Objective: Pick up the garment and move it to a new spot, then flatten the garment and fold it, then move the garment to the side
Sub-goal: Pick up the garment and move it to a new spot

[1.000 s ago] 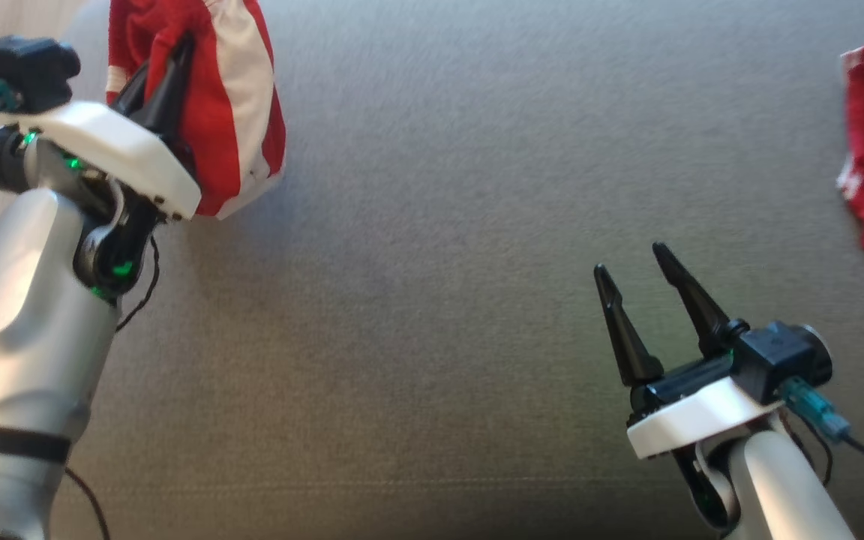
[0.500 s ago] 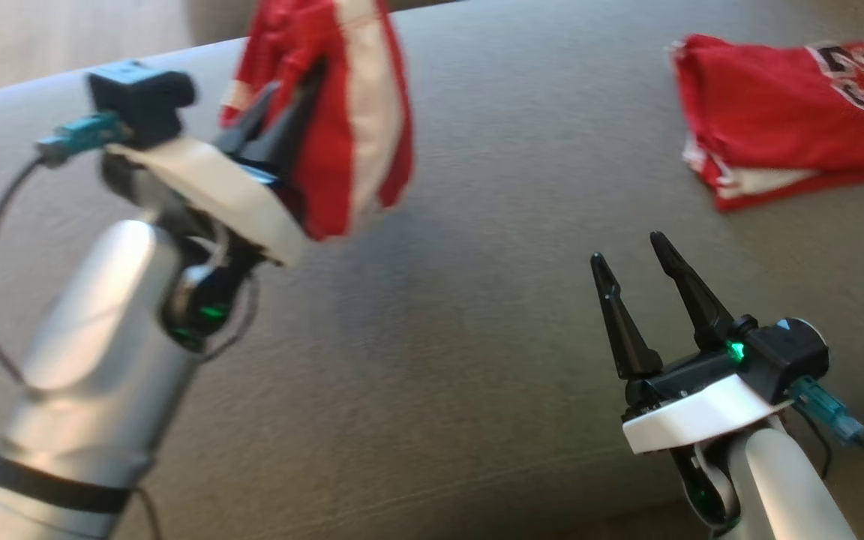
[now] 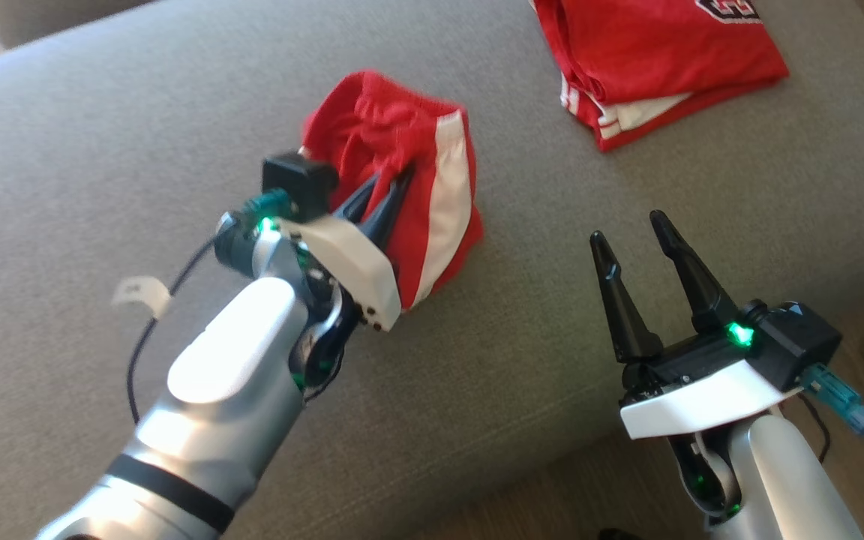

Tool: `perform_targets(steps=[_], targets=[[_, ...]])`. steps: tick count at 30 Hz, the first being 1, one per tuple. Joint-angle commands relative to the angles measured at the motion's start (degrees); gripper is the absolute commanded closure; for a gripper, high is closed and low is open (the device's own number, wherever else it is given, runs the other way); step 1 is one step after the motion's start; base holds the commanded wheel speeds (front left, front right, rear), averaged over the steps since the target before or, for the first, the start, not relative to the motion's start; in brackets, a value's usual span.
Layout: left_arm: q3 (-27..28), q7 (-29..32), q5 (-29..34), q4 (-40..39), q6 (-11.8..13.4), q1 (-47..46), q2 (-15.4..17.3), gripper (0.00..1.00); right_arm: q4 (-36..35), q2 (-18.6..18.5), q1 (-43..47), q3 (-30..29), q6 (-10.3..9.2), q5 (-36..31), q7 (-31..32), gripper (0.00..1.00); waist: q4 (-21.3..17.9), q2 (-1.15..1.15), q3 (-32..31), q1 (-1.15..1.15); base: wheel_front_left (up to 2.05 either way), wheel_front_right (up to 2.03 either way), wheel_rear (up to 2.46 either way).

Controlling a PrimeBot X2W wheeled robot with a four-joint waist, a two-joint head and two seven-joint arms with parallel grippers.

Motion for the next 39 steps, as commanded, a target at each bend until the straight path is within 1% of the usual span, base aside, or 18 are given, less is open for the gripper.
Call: perform_targets(steps=[1, 2, 3, 4, 5, 6, 7, 9, 12, 16, 18, 21, 26, 29, 32, 34, 36, 39], targets=[[0.9, -1.1, 0.7, 1.3, -0.3, -2.0, 0.2, 1.0, -2.3, 0.5, -2.2, 1.6, -0.02, 0.7, -0.5, 0.0, -1.4, 0.0, 1.7, 0.0, 0.0, 0.0, 0.0], [0.4, -1.5, 0.9, 3.1, -0.6, -1.8, -0.2, 1.0, -2.4, 0.5, -2.2, 1.7, -0.02, 0.9, -0.5, 0.0, -1.4, 0.0, 2.0, 0.0, 0.0, 0.0, 0.0], [-0.2, -1.7, 1.0, 4.8, -0.9, -1.7, -0.6, 0.94, -2.4, 0.5, -2.2, 1.8, -0.02, 1.0, -0.5, 0.0, -1.3, 0.0, 2.1, 0.0, 0.0, 0.0, 0.0], [-0.5, -2.1, 1.1, 6.1, -1.1, -1.8, -1.0, 0.72, -2.4, 0.5, -2.1, 1.7, -0.02, 1.0, -0.5, 0.0, -1.0, 0.0, 2.3, 0.0, 0.0, 0.0, 0.0], [-0.7, -2.6, 1.1, 7.3, -1.2, -1.8, -1.4, 0.23, -2.3, 0.5, -2.0, 1.6, -0.02, 1.0, -0.5, 0.0, -0.7, 0.0, 2.3, 0.0, 0.0, 0.0, 0.0], [-0.7, -2.6, 1.1, 7.3, -1.2, -1.8, -1.4, 0.23, -2.3, 0.5, -2.0, 1.6, -0.02, 1.0, -0.5, 0.0, -0.7, 0.0, 2.3, 0.0, 0.0, 0.0, 0.0], [-1.0, -3.2, 1.2, 8.2, -1.3, -2.0, -1.8, 0.0, -2.2, 0.5, -2.0, 1.6, -0.02, 0.9, -0.5, 0.0, -0.2, 0.0, 2.3, 0.0, 0.0, 0.0, 0.0], [-1.7, -5.4, 1.7, 9.5, -1.3, -2.3, -2.6, 0.0, -1.7, 0.5, -1.9, 1.8, -0.02, 0.6, -0.5, 0.0, 1.7, 0.0, 1.5, 0.0, 0.0, 0.0, 0.0], [-1.7, -7.6, 2.3, 8.9, -0.2, -1.6, -3.1, 0.0, -0.8, 0.5, -1.5, 2.6, -0.02, 0.3, -0.5, 0.0, 4.2, 0.0, -0.4, 0.0, 0.0, 0.0, 0.0], [-0.1, -9.0, 3.9, 5.1, 2.9, 2.6, -2.8, 0.0, 1.1, 0.5, -0.5, 3.8, -0.02, -0.2, -0.5, 0.0, 8.3, 0.0, -3.7, 0.0, 0.0, 0.0, 0.0], [2.2, -9.1, 5.6, 0.6, 5.3, 5.8, -2.1, 0.0, 2.1, 0.5, 0.2, 3.9, -0.02, -0.5, -0.5, 0.0, 10.6, 0.0, -5.3, 0.0, 0.0, 0.0, 0.0], [7.3, -9.1, 9.0, -8.5, 9.3, 12.9, -1.1, 0.0, 3.3, 0.5, 1.4, 3.4, -0.02, -0.7, -0.5, 0.0, 13.9, 0.0, -7.5, 0.0, 0.0, 0.0, 0.0], [14.8, -9.1, 15.3, -21.4, 14.3, 26.0, 0.3, 0.0, 4.4, 0.5, 3.9, 1.3, -0.02, -1.4, -0.5, 0.0, 18.4, 0.0, -10.8, 0.0, 0.0, 0.0, 0.0], [19.0, -9.1, 18.7, -28.4, 16.4, 33.3, 0.2, 0.0, 4.2, 0.5, 5.5, -0.8, -0.02, -1.9, -0.5, 0.0, 20.5, 0.0, -12.5, 0.0, 0.0, 0.0, 0.0], [22.2, -9.2, 23.2, -33.3, 17.5, 39.5, 0.5, 0.0, 3.5, 0.5, 7.4, -2.6, -0.02, -2.4, -0.5, 0.0, 21.9, 0.0, -14.0, 0.0, 0.0, 0.0, 0.0], [24.0, -9.2, 25.4, -35.9, 17.8, 42.9, 0.0, 0.0, 3.0, 0.5, 8.6, -3.6, -0.02, -2.6, -0.5, 0.0, 22.6, 0.0, -14.8, 0.0, 0.0, 0.0, 0.0], [25.9, -9.2, 25.7, -37.9, 17.1, 46.0, -0.9, 0.0, 2.9, 0.5, 10.0, -4.6, -0.02, -2.7, -0.5, 0.0, 22.8, 0.0, -15.7, 0.0, 0.0, 0.0, 0.0], [27.4, -9.2, 28.2, -38.4, 15.0, 49.3, -1.2, 0.0, 3.4, 0.5, 11.4, -5.0, -0.02, -3.1, -0.5, 0.0, 22.7, 0.0, -16.6, 0.0, 0.0, 0.0, 0.0]])
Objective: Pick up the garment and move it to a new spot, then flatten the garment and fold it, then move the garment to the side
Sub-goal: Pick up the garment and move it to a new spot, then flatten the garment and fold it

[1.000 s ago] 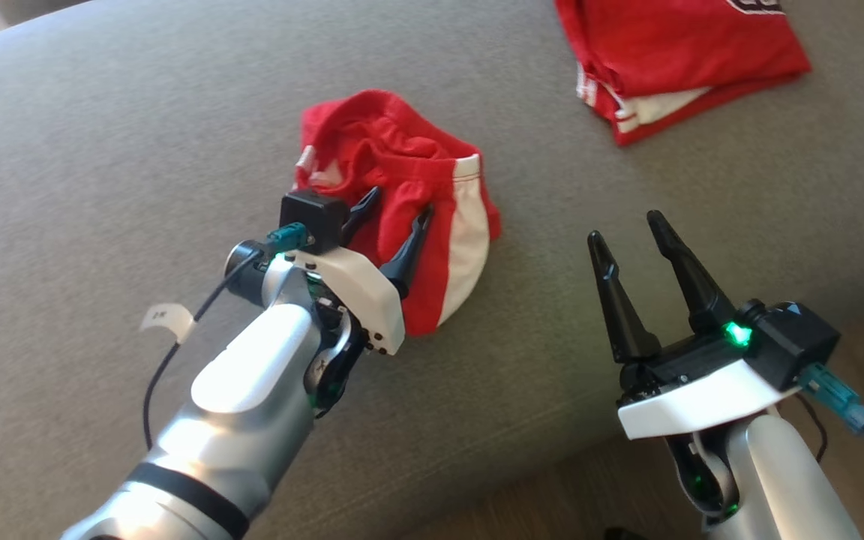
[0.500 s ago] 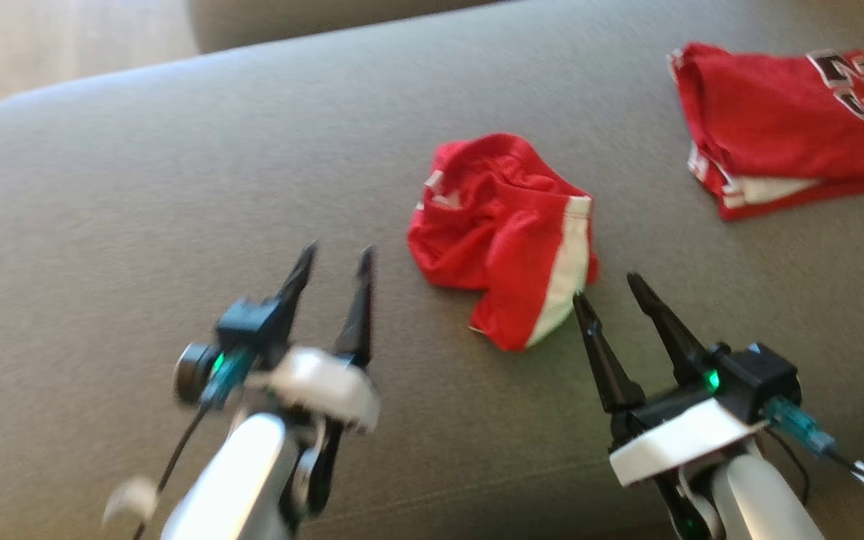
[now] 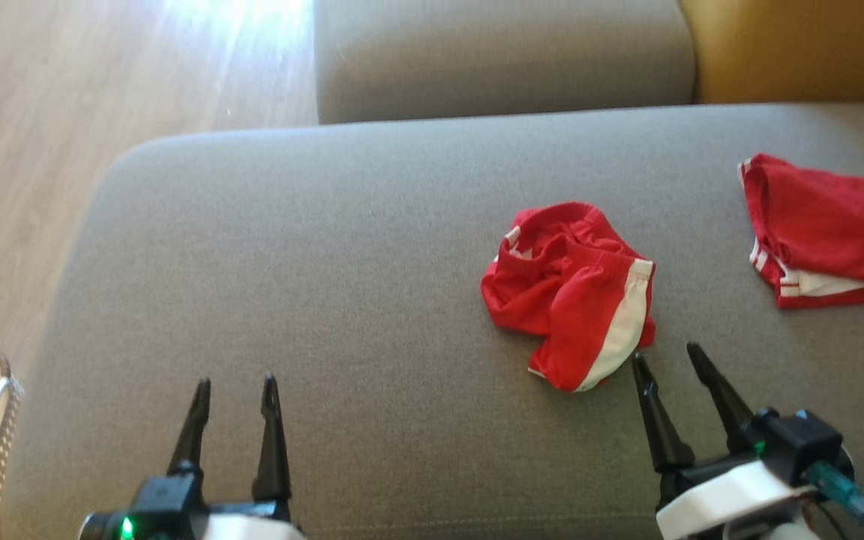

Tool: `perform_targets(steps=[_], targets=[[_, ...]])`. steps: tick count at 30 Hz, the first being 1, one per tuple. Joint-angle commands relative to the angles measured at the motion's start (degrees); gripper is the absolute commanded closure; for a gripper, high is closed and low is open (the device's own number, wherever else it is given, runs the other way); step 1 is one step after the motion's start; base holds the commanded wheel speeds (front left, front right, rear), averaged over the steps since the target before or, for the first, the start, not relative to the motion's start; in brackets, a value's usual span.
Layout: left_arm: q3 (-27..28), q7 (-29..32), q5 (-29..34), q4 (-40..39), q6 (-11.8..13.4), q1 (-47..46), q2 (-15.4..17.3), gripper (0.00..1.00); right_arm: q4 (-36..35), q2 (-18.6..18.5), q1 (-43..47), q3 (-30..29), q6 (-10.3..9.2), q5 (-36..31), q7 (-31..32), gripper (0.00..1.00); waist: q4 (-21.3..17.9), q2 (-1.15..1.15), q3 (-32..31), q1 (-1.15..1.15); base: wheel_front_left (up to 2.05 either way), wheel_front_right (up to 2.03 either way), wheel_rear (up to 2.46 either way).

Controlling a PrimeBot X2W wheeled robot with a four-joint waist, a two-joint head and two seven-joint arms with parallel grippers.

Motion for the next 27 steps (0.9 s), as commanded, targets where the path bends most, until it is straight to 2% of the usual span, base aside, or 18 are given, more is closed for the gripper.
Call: perform_targets(steps=[1, 8, 21, 27], targets=[[2.6, -0.7, 1.7, -1.7, -1.1, -1.0, -0.5, 0.0, -1.3, 0.1, -0.8, 1.1, -0.02, -0.7, -0.5, 0.0, 0.3, 0.0, -1.0, 0.0, 0.0, 0.0, 0.0], [5.8, -0.7, 3.9, -1.0, -3.7, 1.2, -1.7, 0.0, -0.6, 0.1, 0.3, 1.4, -0.02, -1.0, -0.5, 0.0, -0.4, 0.0, -2.0, 0.0, 0.0, 0.0, 0.0], [7.0, -0.7, 5.9, 0.2, -6.0, 1.6, -3.0, 0.0, -0.1, 0.1, 0.6, 1.7, -0.02, -0.9, -0.5, 0.0, -1.2, 0.0, -2.6, 0.0, 0.0, 0.0, 0.0], [7.0, -0.7, 6.5, 0.6, -6.3, 1.5, -3.2, 0.0, 0.1, 0.1, 0.7, 1.6, -0.02, -1.0, -0.5, 0.0, -1.2, 0.0, -2.8, 0.0, 0.0, 0.0, 0.0]])
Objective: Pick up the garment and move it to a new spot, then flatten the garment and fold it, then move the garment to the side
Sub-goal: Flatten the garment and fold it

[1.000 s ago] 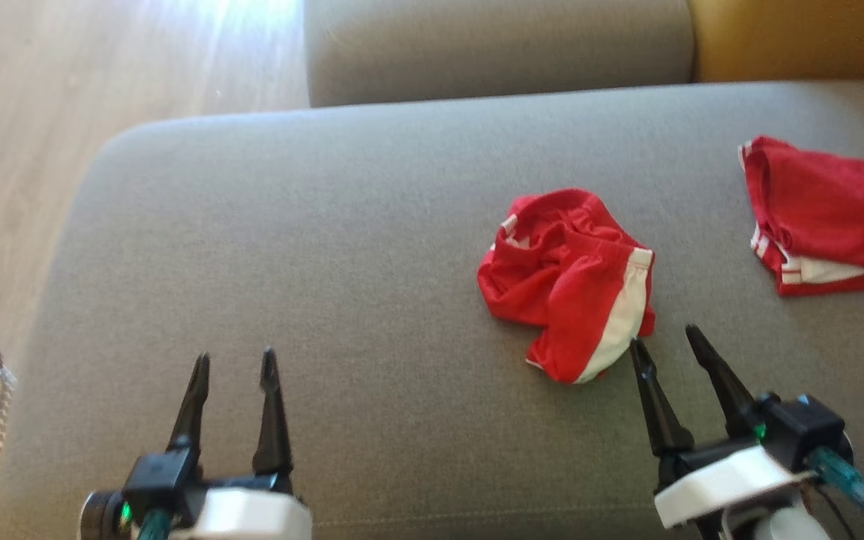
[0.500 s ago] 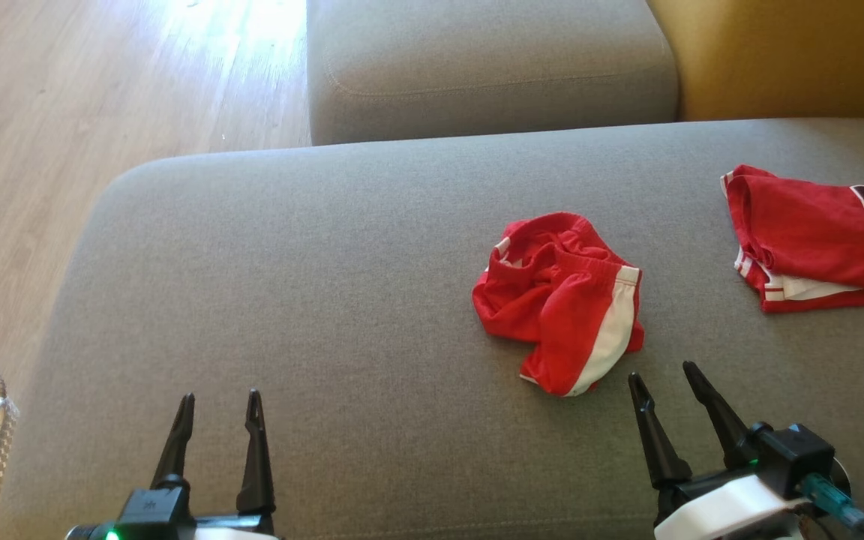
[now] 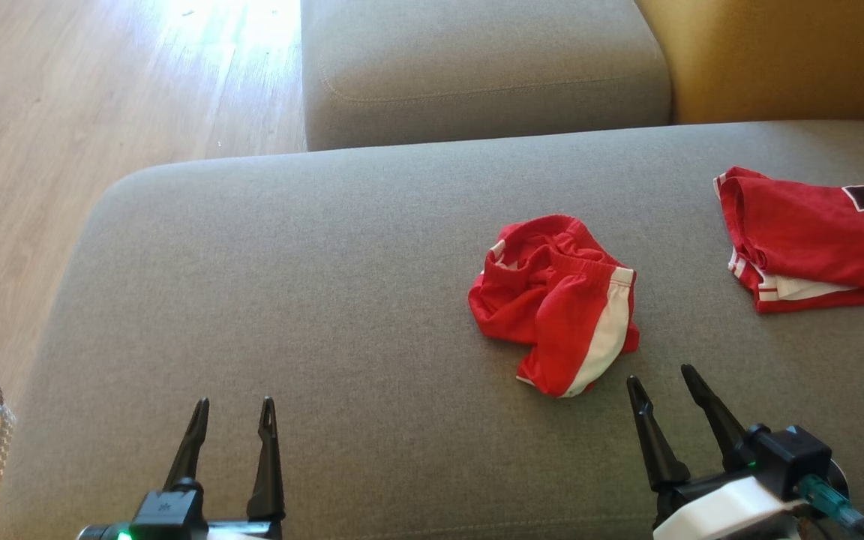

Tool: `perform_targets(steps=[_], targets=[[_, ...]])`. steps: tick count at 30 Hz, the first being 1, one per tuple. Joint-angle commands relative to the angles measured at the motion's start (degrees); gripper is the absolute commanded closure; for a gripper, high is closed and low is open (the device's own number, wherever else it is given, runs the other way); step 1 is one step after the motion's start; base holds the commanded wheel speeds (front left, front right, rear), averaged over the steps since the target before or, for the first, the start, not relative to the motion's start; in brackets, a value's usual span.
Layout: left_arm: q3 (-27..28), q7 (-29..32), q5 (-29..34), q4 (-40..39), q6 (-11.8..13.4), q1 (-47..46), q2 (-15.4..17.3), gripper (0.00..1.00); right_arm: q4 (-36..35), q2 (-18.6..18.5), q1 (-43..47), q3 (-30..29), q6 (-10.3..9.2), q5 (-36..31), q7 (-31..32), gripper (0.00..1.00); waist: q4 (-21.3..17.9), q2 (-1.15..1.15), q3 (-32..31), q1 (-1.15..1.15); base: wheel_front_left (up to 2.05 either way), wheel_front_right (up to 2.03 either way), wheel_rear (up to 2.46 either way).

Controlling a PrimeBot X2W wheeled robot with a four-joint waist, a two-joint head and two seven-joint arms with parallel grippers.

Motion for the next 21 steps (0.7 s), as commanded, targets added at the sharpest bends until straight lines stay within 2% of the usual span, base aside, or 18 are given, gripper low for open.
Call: perform_targets(steps=[1, 18, 21], targets=[[2.0, -0.7, 0.5, -1.7, 0.1, -1.8, -0.5, 0.0, -1.5, -0.2, -1.2, 1.2, -0.02, -0.2, -0.5, 0.0, 0.0, 0.0, 0.0, 0.0, 0.0, 0.0, 0.0], [1.8, -0.7, 1.0, -1.0, -0.2, -1.9, -0.7, 0.0, -1.3, -0.2, -1.4, 1.5, -0.02, 0.0, -0.5, 0.0, -0.1, 0.0, -0.4, 0.0, 0.0, 0.0, 0.0], [1.5, -0.7, 0.5, -0.4, -0.9, -2.0, -0.7, 0.0, -1.4, -0.2, -1.5, 1.6, -0.02, -0.1, -0.5, 0.0, -0.4, 0.0, -0.2, 0.0, 0.0, 0.0, 0.0]])
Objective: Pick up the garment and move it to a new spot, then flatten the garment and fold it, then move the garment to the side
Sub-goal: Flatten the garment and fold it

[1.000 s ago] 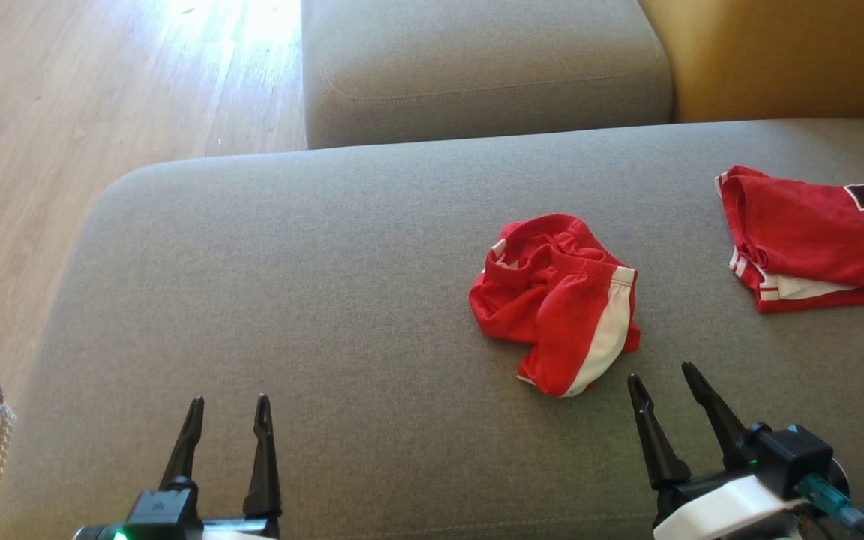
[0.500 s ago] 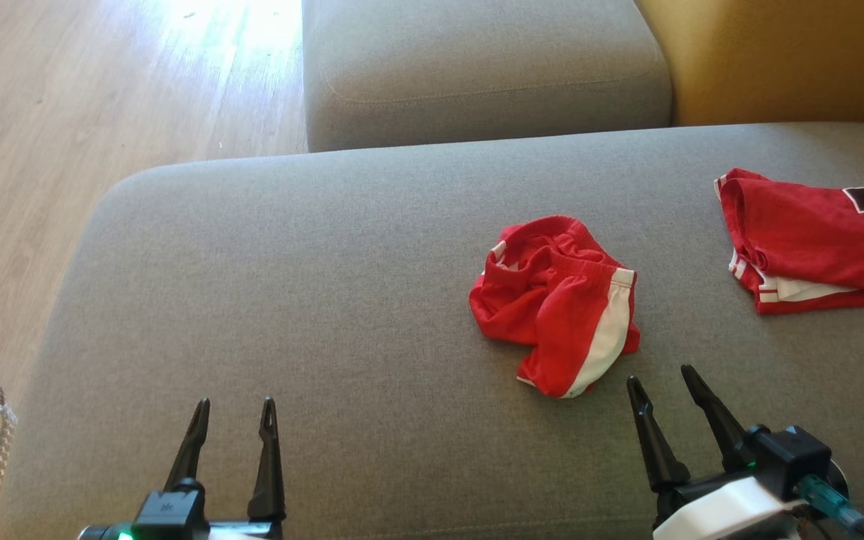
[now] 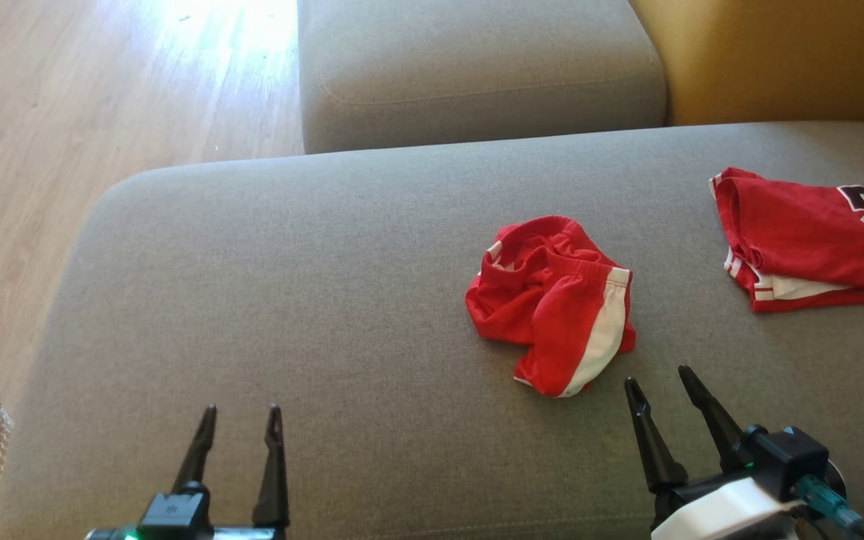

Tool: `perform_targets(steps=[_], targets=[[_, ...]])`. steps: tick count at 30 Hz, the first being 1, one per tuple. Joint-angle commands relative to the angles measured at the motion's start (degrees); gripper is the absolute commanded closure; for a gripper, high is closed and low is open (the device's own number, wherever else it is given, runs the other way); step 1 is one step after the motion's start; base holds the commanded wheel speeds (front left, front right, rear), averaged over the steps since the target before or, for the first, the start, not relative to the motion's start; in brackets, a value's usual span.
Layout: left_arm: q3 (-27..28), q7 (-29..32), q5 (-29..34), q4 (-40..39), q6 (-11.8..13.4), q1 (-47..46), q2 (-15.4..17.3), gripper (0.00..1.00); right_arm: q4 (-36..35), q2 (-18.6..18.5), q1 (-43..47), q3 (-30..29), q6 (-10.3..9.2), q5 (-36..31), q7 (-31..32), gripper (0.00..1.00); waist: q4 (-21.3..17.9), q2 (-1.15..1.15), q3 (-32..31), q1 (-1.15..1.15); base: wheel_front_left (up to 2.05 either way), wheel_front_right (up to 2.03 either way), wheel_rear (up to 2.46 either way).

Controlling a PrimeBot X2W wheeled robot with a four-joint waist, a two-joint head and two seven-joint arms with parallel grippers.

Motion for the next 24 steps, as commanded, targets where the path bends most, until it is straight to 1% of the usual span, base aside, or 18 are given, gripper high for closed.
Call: perform_targets(steps=[1, 3, 6, 7, 9, 11, 12, 13, 14, 18, 21, 24], targets=[[1.6, -0.7, -0.6, -0.6, -1.4, -2.3, -0.6, 0.0, -1.7, -0.2, -1.6, 1.6, -0.02, -0.1, -0.5, 0.0, -0.3, 0.0, 0.3, 0.0, 0.0, 0.0, 0.0], [0.9, -0.7, -1.5, 1.3, -4.7, -3.8, 0.0, 0.0, -1.9, -0.2, -1.8, 1.8, -0.02, -0.3, -0.5, 0.0, -0.7, 0.0, 0.8, 0.0, 0.0, 0.0, 0.0], [-0.2, -0.7, -1.8, 4.3, -10.2, -8.7, 2.6, 0.0, -2.3, -0.2, -2.6, 2.7, -0.02, -0.6, -0.5, 0.0, -1.9, 0.0, 1.9, 0.0, 0.0, 0.0, 0.0], [-0.2, -0.7, -1.8, 4.3, -10.2, -8.7, 2.6, 0.0, -2.3, -0.2, -2.6, 2.7, -0.02, -0.6, -0.5, 0.0, -1.9, 0.0, 1.9, 0.0, 0.0, 0.0, 0.0], [-1.4, -0.1, -2.6, 6.0, -13.0, -13.1, 4.5, 0.0, -2.8, -0.2, -3.4, 3.0, -0.02, -0.5, -0.5, 0.0, -3.1, 0.0, 2.9, 0.0, 0.0, 0.0, 0.0], [-3.0, 2.6, -4.5, 6.8, -14.5, -18.7, 6.5, 0.0, -3.5, -0.2, -4.2, 3.2, -0.02, -0.3, -0.5, 0.0, -4.6, 0.0, 4.1, 0.0, 0.0, 0.0, 0.0], [-4.3, 4.6, -6.2, 7.1, -14.9, -21.5, 7.4, 0.0, -3.9, -0.2, -4.6, 3.4, -0.02, -0.2, -0.5, 0.0, -5.4, 0.0, 4.7, 0.0, 0.0, 0.0, 0.0], [-8.5, 9.1, -10.4, 6.9, -15.2, -27.5, 10.2, 0.0, -4.5, -0.2, -5.3, 3.9, -0.02, -0.1, -0.5, 0.0, -7.3, 0.0, 6.2, 0.0, 0.0, 0.0, 0.0], [-12.0, 11.7, -13.5, 6.4, -15.2, -30.7, 12.1, 0.0, -4.8, -0.2, -5.7, 4.0, -0.02, 0.0, -0.5, 0.0, -8.3, 0.0, 7.2, 0.0, 0.0, 0.0, 0.0], [-21.9, 20.5, -26.6, 3.9, -15.2, -44.4, 19.0, 0.0, -6.1, -0.2, -7.9, 3.6, -0.02, 0.6, -0.5, 0.0, -11.8, 0.0, 11.9, 0.0, 0.0, 0.0, 0.0], [-28.3, 26.1, -35.3, 3.5, -15.2, -53.8, 21.4, 0.0, -6.6, -0.2, -9.3, 3.2, -0.02, 0.9, -0.5, 0.0, -13.9, 0.0, 14.7, 0.0, 0.0, 0.0, 0.0], [-34.2, 30.3, -41.2, 4.5, -15.2, -62.3, 22.6, 0.0, -6.9, -0.2, -10.7, 3.2, -0.02, 1.4, -0.5, 0.0, -16.1, 0.0, 17.0, 0.0, 0.0, 0.0, 0.0]])
